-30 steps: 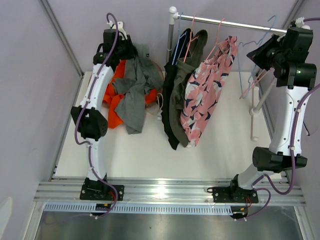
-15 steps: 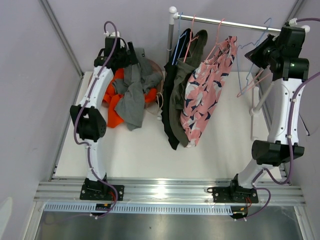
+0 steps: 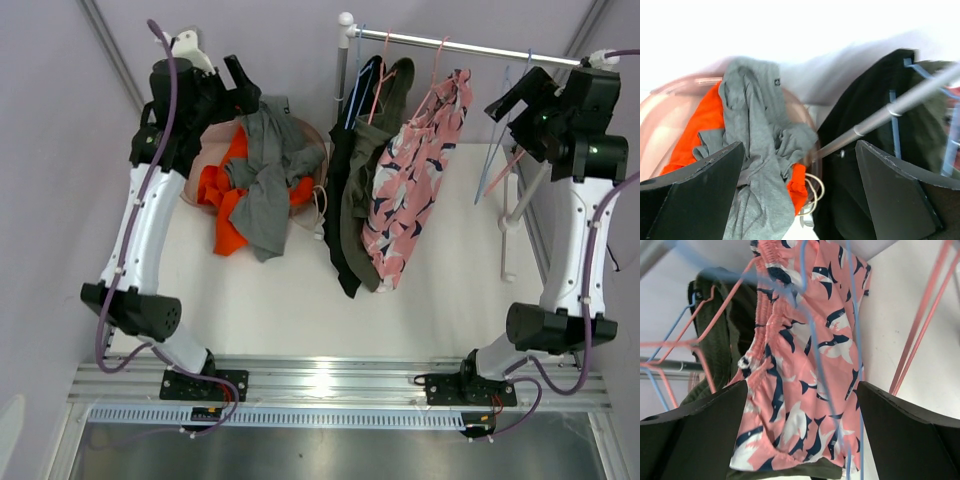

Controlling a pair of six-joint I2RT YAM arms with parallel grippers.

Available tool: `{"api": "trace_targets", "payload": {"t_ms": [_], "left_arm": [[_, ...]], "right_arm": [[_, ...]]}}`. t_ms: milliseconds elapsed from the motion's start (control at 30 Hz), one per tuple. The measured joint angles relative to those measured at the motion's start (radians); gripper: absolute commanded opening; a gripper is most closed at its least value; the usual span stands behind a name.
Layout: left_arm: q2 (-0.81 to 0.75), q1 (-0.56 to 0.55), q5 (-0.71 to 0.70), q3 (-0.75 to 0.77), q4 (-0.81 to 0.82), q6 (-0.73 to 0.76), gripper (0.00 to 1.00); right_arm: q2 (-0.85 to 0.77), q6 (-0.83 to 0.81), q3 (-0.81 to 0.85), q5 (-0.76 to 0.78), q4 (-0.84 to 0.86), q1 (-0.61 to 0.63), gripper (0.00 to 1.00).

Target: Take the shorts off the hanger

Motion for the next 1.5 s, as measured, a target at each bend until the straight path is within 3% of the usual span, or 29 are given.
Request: {"api": "trace_targets", "payload": {"t_ms": [133,367,467,733,933,1167,1267,1300,1400,1500], "left_arm": [[-0.106,-0.002,0.026,-0.097,0.034,0.011,0.99],[-0.272,-0.027,0.032,-0.466,0.177,0.023,0.99],[-0.317,-0.058,0.034,-0.575,0.24,0.035,0.99],[-0.374,-0.07,0.14,-0.608,0.329,0.04,0.99],[-0.386,-0.069,0.141,-0.633,0.357,0.04,0.99],[-0.386,-0.039,0.172,-0.648,0.364,0.025,0.99],[-0.386,-0.027,0.179,-0.65,0.373,0.02,0.99],[-0.387,-0.025,0.179,-0.653,0.376,0.019,0.99],[-0.388,-0.024,0.184,-0.657,0.377,0.012,0.99],[-0.388,-0.022,0.187,-0.663,0.377,0.009,0.99]], "right_arm": [[-0.099,-0.008,-0.003,0.058,-0.018,-0.002,0.99],[-0.283,0.018,-0.088,0.126,-0.01,0.014,1.0],[-0.297,0.04,-0.107,0.174,0.036,0.11,0.99],[-0.132,0.061,-0.077,0.242,0.169,0.375,0.98],[0.04,0.061,-0.066,0.285,0.227,0.417,0.96],[0.121,0.061,-0.062,0.324,0.281,0.417,0.89],[0.13,0.06,-0.062,0.335,0.315,0.417,0.77],[0.132,0.06,-0.061,0.34,0.327,0.417,0.62],[0.144,0.059,-0.054,0.353,0.362,0.417,0.45],[0.175,0.061,-0.026,0.357,0.382,0.417,0.41]]}}
